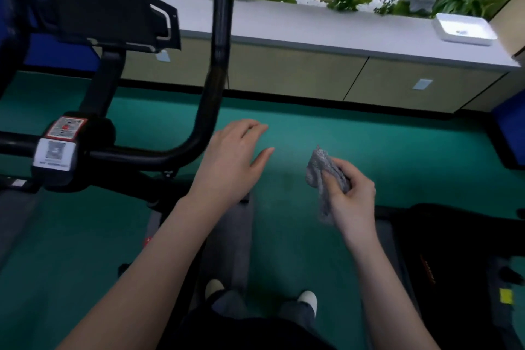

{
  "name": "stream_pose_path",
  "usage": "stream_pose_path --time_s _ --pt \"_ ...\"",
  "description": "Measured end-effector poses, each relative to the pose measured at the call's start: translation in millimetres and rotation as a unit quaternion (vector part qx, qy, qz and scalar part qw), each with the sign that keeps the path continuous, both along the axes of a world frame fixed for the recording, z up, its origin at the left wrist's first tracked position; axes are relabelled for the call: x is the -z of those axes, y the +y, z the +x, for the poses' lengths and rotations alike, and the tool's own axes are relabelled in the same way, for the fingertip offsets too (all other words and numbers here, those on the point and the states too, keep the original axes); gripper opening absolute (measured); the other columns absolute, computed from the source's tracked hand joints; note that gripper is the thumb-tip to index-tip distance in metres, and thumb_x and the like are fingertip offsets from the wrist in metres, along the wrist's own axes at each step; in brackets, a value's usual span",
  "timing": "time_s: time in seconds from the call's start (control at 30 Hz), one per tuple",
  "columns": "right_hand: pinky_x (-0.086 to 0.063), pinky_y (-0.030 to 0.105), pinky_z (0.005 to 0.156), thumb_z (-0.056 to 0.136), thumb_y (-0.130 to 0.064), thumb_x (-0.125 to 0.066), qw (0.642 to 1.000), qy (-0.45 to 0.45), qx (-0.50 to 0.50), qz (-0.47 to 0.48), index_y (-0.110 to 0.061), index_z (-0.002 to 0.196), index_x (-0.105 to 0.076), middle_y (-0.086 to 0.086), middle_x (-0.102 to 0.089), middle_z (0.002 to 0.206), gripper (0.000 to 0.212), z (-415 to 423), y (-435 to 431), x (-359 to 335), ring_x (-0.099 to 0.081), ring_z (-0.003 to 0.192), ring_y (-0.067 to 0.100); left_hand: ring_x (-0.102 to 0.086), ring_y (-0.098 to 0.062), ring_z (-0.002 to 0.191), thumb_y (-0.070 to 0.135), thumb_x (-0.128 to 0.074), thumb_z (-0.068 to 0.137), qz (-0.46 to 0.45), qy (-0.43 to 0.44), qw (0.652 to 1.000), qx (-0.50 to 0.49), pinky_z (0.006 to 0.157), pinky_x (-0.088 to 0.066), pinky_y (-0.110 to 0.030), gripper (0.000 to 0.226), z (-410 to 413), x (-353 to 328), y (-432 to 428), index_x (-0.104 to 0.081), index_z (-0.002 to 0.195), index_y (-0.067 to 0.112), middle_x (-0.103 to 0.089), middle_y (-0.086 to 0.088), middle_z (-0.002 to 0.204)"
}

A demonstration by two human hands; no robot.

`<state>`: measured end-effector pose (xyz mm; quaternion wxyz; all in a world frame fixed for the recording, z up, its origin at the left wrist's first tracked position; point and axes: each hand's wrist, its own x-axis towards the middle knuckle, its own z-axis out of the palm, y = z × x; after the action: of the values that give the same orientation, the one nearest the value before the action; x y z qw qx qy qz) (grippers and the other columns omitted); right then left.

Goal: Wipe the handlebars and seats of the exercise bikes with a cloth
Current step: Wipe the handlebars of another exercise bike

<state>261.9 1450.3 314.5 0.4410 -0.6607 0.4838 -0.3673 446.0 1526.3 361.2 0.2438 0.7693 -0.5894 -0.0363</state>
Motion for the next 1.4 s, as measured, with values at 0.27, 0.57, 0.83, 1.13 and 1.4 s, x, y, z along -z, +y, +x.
stream_pose_path --time_s 0.27,0.57,0.83,1.13,1.4 --pt "-0.047 0.013 0.080 0.086 0.001 -0.060 0.998 0.006 0.060 0.000 -0.012 0.100 -0.069 -0.004 -0.069 0.092 0.021 -159 -43 -8 -0.062 0.084 0.002 -0.053 -0.025 0.115 0.032 -0.054 0.093 0.150 -0.008 0.987 0.052 0.097 -0.041 -0.039 0.041 -119 57 -53 -0.055 0.128 0.010 -0.057 -0.005 0.125" --pt "-0.051 0.027 0.086 0.089 -0.002 -0.059 0.985 0.041 0.161 0.034 -0.007 0.108 -0.067 0.005 -0.070 0.100 0.021 -303 -78 6 -0.065 0.091 0.013 -0.049 -0.020 0.121 0.041 -0.046 0.095 0.254 -0.037 0.963 0.085 0.097 -0.040 -0.035 0.045 -202 89 -100 -0.049 0.134 0.018 -0.052 0.001 0.131" --pt "-0.050 0.021 0.082 0.088 -0.004 -0.059 0.986 0.054 0.150 0.043 -0.023 0.101 -0.067 -0.011 -0.069 0.095 0.024 -296 -125 13 -0.064 0.087 -0.001 -0.050 -0.020 0.121 0.039 -0.047 0.096 0.270 -0.019 0.960 0.075 0.097 -0.041 -0.035 0.045 -182 100 -142 -0.049 0.134 0.017 -0.052 0.001 0.132" --pt "-0.044 0.005 0.076 0.084 0.005 -0.061 0.997 0.074 0.027 0.011 -0.013 0.098 -0.070 -0.004 -0.071 0.091 0.024 -179 -216 8 -0.061 0.083 -0.004 -0.051 -0.020 0.120 0.042 -0.045 0.096 0.291 0.001 0.957 0.020 0.096 -0.042 -0.033 0.046 -97 118 -215 -0.048 0.134 0.017 -0.053 0.000 0.132" --pt "-0.040 0.000 0.076 0.083 0.003 -0.064 0.995 0.069 -0.065 -0.026 -0.024 0.096 -0.068 -0.022 -0.065 0.089 0.031 -90 -297 4 -0.059 0.082 -0.019 -0.051 -0.023 0.118 0.044 -0.044 0.096 0.302 0.013 0.953 -0.022 0.095 -0.042 -0.036 0.047 -31 121 -278 -0.049 0.133 0.015 -0.053 -0.003 0.130"
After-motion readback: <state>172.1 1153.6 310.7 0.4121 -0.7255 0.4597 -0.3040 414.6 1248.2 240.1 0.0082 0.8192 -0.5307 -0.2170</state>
